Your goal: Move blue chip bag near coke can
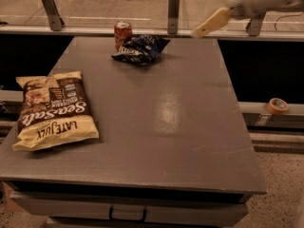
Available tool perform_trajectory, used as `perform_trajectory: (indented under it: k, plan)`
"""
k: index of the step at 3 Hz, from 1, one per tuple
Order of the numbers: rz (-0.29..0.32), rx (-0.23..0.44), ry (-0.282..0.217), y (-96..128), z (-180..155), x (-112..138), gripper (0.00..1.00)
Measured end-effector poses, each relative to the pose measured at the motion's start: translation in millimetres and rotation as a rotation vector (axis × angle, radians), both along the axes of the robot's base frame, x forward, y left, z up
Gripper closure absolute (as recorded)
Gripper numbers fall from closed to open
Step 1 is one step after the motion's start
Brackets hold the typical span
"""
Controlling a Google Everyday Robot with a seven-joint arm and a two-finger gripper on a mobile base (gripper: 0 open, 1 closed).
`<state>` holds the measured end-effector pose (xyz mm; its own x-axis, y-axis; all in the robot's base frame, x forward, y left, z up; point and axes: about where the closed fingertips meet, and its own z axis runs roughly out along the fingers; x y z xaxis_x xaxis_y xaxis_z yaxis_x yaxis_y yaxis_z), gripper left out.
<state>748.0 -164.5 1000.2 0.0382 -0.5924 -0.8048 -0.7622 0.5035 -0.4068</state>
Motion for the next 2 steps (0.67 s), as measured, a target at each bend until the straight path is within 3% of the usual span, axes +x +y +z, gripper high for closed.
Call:
perform_trajectory:
  k: [1, 2]
  plan:
    - [-0.050, 0.111, -0.076, -81.4, 52.6, -50.4, 0.00]
    - [-0.092, 0.129, -0.082, -113.0, 56.3, -65.1, 0.00]
